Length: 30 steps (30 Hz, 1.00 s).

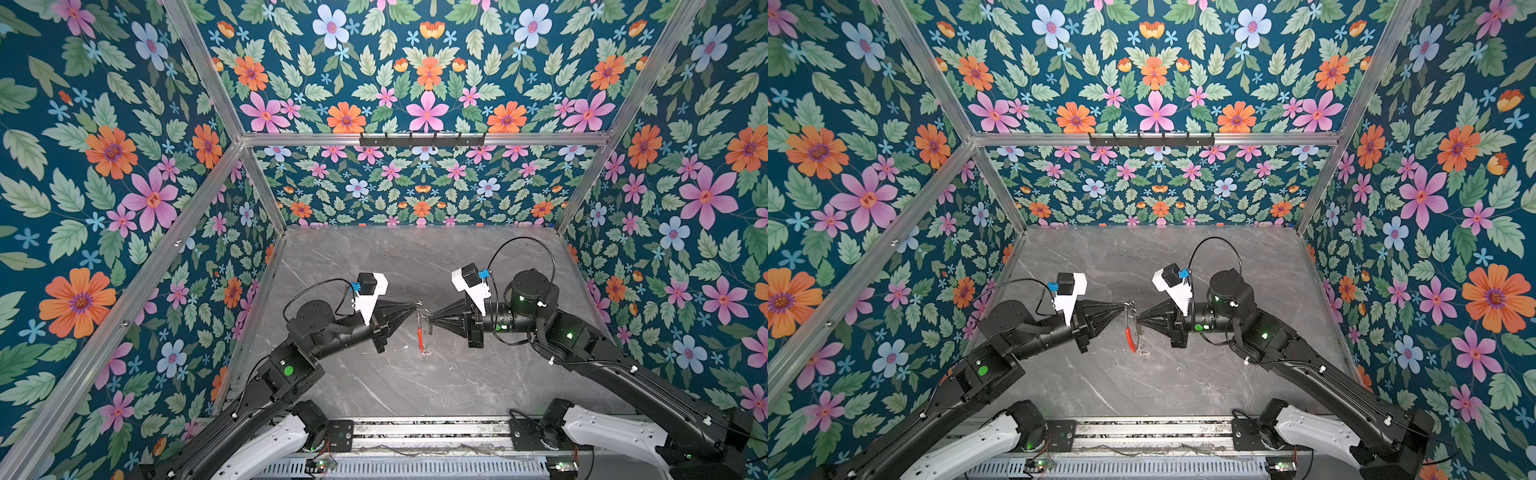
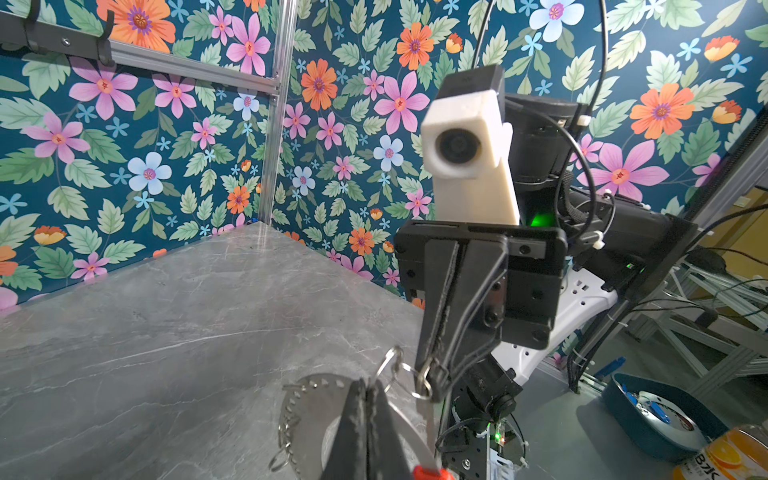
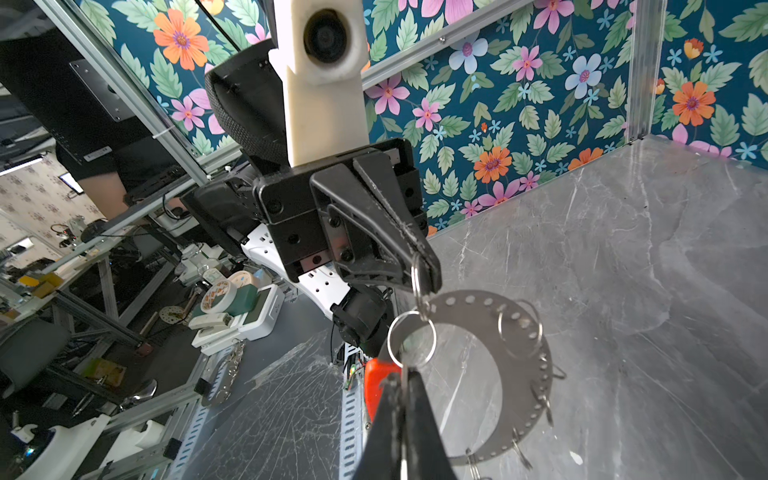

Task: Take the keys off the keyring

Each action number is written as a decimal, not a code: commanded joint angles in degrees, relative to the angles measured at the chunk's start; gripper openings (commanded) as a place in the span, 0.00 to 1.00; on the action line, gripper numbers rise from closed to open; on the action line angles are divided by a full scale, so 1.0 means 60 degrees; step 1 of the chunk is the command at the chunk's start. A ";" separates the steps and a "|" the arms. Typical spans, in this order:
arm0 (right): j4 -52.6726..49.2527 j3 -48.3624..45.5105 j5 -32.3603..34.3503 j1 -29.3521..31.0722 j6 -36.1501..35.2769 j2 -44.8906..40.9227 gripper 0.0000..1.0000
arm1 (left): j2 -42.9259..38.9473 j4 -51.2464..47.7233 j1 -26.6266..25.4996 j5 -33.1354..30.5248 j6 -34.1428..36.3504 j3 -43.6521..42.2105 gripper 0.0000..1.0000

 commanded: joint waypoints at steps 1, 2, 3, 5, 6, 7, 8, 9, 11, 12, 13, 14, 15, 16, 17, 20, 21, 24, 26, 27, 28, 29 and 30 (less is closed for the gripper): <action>0.0877 -0.0215 -0.0621 0.0124 0.0792 -0.0031 0.00 | -0.0072 0.0475 0.0021 -0.1145 0.0147 -0.0045 0.00; 0.1036 -0.0269 -0.0594 0.0177 0.0927 -0.0031 0.00 | -0.0059 0.0471 0.0013 -0.1186 0.0163 -0.0052 0.00; 0.1187 -0.0294 -0.0579 0.0242 0.1039 -0.0024 0.00 | -0.0043 0.0464 0.0009 -0.1222 0.0178 -0.0040 0.00; 0.1517 -0.0359 -0.0632 0.0294 0.1324 -0.0030 0.00 | 0.0012 0.0404 -0.0007 -0.1276 0.0258 -0.0017 0.00; 0.1703 -0.0381 -0.0676 0.0286 0.1478 -0.0045 0.00 | 0.0037 0.0301 -0.0008 -0.1352 0.0312 0.0027 0.00; 0.1756 -0.0357 -0.0686 0.0295 0.1550 -0.0081 0.00 | 0.0045 0.0228 -0.0017 -0.1403 0.0350 0.0037 0.00; 0.1706 -0.0298 -0.0688 0.0294 0.1546 -0.0124 0.00 | 0.0038 0.0138 -0.0010 -0.1493 0.0385 0.0048 0.00; 0.1608 -0.0230 -0.0642 0.0293 0.1539 -0.0186 0.00 | 0.0045 0.0052 -0.0030 -0.1547 0.0418 0.0051 0.00; 0.1603 -0.0159 -0.0585 0.0295 0.1591 -0.0305 0.00 | 0.0031 -0.0107 -0.0030 -0.1664 0.0456 0.0065 0.00; 0.1493 -0.0105 -0.0512 0.0289 0.1603 -0.0349 0.00 | 0.0031 -0.0184 -0.0028 -0.1733 0.0479 0.0067 0.00; 0.1474 -0.0063 -0.0466 0.0295 0.1659 -0.0385 0.00 | 0.0031 -0.0247 -0.0043 -0.1805 0.0500 0.0052 0.00; 0.1495 -0.0039 -0.0427 0.0290 0.1730 -0.0410 0.00 | 0.0016 -0.0300 -0.0052 -0.1845 0.0500 0.0043 0.00; 0.1562 -0.0014 -0.0376 0.0295 0.1844 -0.0435 0.00 | 0.0016 -0.0333 -0.0043 -0.1859 0.0516 0.0035 0.00; 0.1628 -0.0005 -0.0363 0.0295 0.1970 -0.0441 0.00 | 0.0016 -0.0365 -0.0057 -0.1861 0.0515 0.0021 0.00; 0.1603 0.0044 -0.0348 0.0295 0.1999 -0.0442 0.00 | 0.0027 -0.0398 -0.0057 -0.1840 0.0532 0.0021 0.00; 0.1161 0.0363 -0.0266 0.0277 0.1905 -0.0405 0.00 | 0.0071 -0.0505 -0.0068 -0.1611 0.0594 0.0054 0.00; 0.0851 0.0526 -0.0206 0.0258 0.1779 -0.0398 0.00 | 0.0124 -0.0610 -0.0070 -0.1417 0.0651 0.0096 0.00; -0.0208 0.1111 -0.0201 0.0182 0.1248 -0.0314 0.00 | 0.0234 -0.0969 -0.0071 -0.0952 0.0789 0.0196 0.00; -0.0885 0.1514 -0.0314 0.0114 0.0949 -0.0189 0.00 | 0.0272 -0.1033 -0.0076 -0.0664 0.0821 0.0211 0.00; -0.1233 0.1723 -0.0308 0.0096 0.0755 -0.0121 0.00 | 0.0301 -0.1118 -0.0078 -0.0525 0.0838 0.0239 0.00; -0.1588 0.1957 -0.0342 0.0081 0.0557 -0.0045 0.00 | 0.0357 -0.1174 -0.0079 -0.0313 0.0852 0.0276 0.00; -0.1931 0.2171 -0.0331 0.0076 0.0372 0.0028 0.00 | 0.0426 -0.1264 -0.0081 -0.0100 0.0887 0.0323 0.00; -0.2279 0.2420 -0.0335 0.0032 0.0196 0.0130 0.00 | 0.0514 -0.1354 -0.0070 0.0178 0.0917 0.0392 0.00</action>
